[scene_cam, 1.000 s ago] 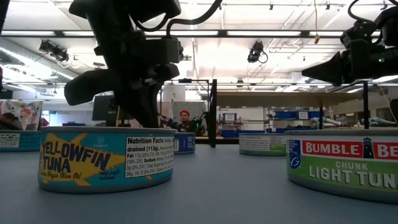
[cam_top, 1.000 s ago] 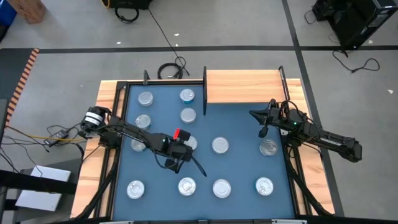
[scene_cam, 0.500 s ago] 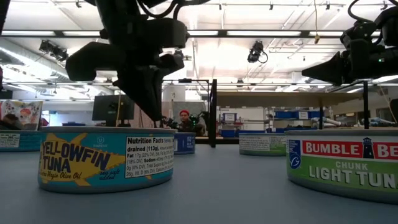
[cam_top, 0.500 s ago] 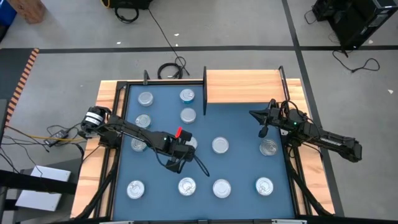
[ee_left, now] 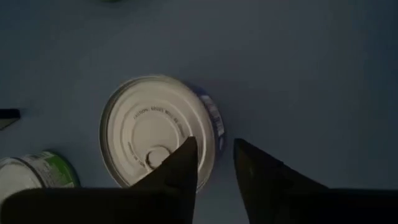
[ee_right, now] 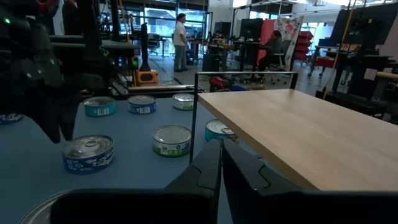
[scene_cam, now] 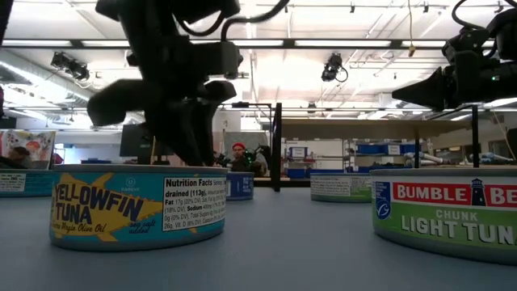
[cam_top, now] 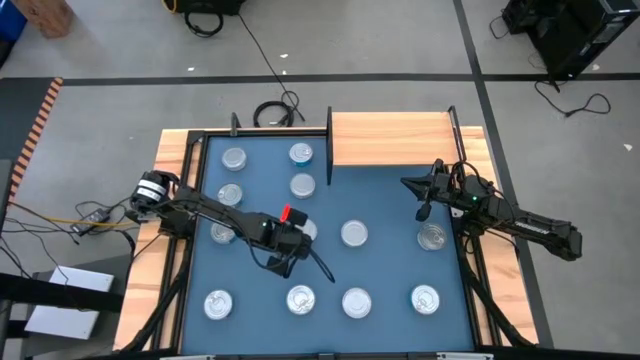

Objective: Stack canned seafood by type on shelf
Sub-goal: Put the middle blue tuna can on the shelf

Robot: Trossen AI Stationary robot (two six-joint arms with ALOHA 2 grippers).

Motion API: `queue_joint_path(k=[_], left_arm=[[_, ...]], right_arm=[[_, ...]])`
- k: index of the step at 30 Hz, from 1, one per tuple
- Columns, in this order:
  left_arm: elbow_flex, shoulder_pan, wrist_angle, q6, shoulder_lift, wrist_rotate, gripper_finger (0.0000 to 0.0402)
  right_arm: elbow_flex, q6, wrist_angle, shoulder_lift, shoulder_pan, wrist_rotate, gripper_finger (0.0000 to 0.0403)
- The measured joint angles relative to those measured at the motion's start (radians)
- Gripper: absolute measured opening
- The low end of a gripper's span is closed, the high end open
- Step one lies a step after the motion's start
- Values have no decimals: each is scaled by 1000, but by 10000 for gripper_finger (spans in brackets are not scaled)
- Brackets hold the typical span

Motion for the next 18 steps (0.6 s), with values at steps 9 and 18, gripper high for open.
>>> queue_joint_path(k=[9, 18], left_arm=[[-3, 12, 16, 2, 3, -17, 100], [0, 12, 34, 26, 56, -33, 97]], right_arm=[[0, 0, 0, 0, 0, 0, 28], [0, 0, 2, 0, 0, 0, 28]])
